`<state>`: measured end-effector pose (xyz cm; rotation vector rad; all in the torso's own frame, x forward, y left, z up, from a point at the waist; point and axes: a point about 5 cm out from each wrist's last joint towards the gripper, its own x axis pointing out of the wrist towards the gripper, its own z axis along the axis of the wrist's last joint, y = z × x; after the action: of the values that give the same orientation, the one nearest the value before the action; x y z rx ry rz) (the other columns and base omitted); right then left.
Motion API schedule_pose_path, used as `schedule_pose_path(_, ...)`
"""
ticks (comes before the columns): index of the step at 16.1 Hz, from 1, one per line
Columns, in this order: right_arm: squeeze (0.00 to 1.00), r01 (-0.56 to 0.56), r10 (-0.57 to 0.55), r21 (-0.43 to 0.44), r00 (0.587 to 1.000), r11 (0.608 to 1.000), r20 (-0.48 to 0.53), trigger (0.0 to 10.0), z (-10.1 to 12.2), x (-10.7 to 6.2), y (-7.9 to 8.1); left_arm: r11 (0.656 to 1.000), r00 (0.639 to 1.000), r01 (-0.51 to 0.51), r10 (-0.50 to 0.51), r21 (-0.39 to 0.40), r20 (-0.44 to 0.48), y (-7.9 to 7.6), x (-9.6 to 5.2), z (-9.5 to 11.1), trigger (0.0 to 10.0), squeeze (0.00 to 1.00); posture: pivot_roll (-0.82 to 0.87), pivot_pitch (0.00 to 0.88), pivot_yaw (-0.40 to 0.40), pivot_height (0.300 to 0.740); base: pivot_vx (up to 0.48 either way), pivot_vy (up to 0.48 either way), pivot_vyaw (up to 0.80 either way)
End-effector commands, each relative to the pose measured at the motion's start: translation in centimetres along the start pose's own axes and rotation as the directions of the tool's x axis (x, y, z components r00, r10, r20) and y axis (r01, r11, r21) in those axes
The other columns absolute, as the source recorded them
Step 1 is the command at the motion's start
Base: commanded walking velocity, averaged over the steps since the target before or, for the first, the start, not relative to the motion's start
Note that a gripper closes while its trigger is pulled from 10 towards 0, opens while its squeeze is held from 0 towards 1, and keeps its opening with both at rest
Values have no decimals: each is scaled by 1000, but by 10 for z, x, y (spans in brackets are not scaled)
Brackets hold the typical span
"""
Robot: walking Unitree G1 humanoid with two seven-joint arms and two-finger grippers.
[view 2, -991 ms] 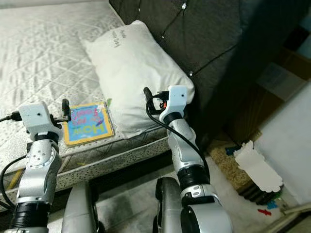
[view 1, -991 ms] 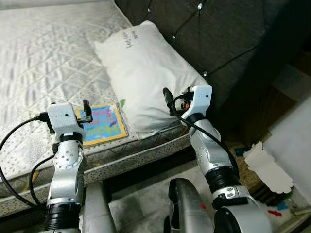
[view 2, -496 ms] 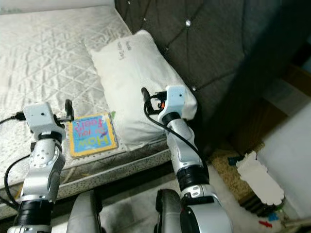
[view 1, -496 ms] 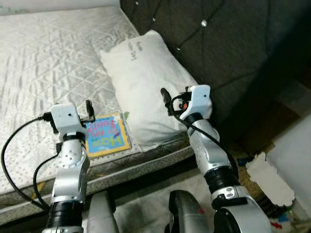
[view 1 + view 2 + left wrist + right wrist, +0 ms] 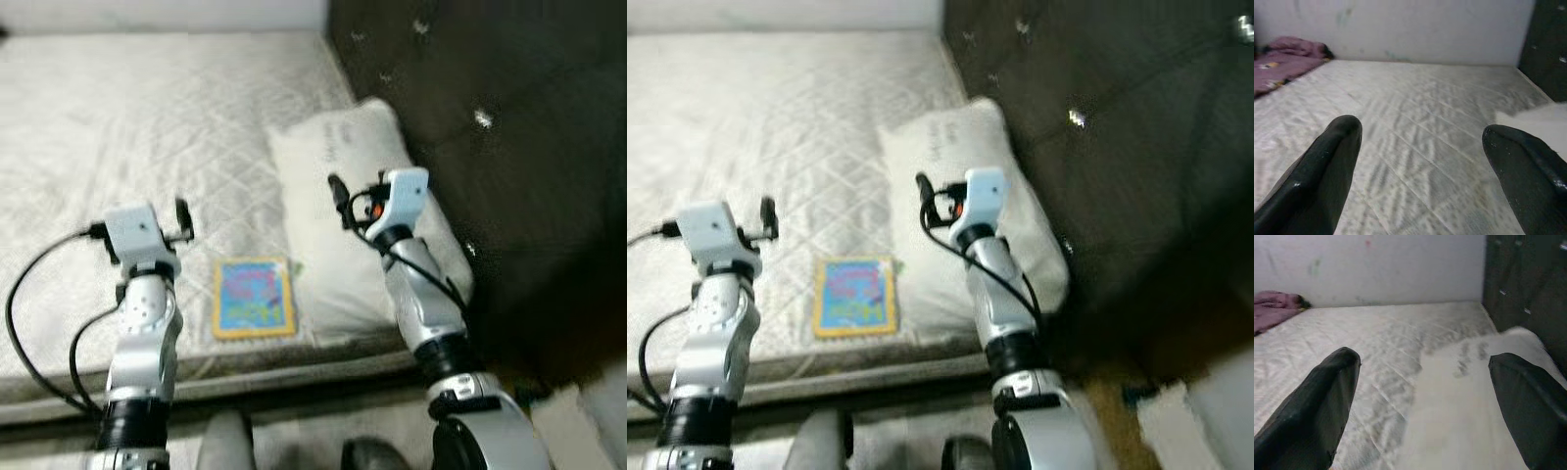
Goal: Clean up the room
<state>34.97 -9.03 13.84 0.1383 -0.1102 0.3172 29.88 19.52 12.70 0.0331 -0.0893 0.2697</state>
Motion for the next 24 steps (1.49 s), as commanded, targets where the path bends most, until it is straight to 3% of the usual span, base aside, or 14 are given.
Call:
schedule_pose_path(1, 0, 2, -2, 3, 1000, 1000, 5, 10000, 2, 1, 0, 1000, 1000, 23, -23, 2, -13, -4, 0, -2, 10000, 0, -23, 0, -51, 740, 0, 0, 0)
schedule_pose_path(2, 0, 1, -1, 4, 1000, 1000, 3, 10000, 1, 1, 0, 1000, 1000, 9, -9, -19, -30, -5, 1, -4, 10000, 0, -21, 0, -51, 740, 0, 0, 0)
schedule_pose_path(5, 0, 3, -3, -3, 1000, 1000, -1, 10000, -1, 0, -2, 1000, 999, 10, -9, 27, -35, -5, 0, -7, 10000, 0, -24, 0, -50, 740, 0, 0, 0)
schedule_pose_path(9, 0, 7, -7, -11, 1000, 1000, -10, 10000, -4, -2, -5, 1000, 999, -14, 14, 2, -44, -5, 1, -6, 10000, 0, -24, 0, -48, 740, 0, 0, 0)
schedule_pose_path(20, 0, -26, 24, -55, 999, 998, -26, 10000, -7, -1, 1, 998, 999, 41, -42, -51, -29, -7, -2, -7, 10000, 0, -19, 0, -51, 740, 0, 0, 0)
schedule_pose_path(24, 0, -28, 27, -8, 998, 1000, -64, 10000, -12, -1, 2, 996, 998, 62, -63, -57, 0, -8, -1, -5, 10000, 0, -18, 0, -53, 740, 0, 108, 0)
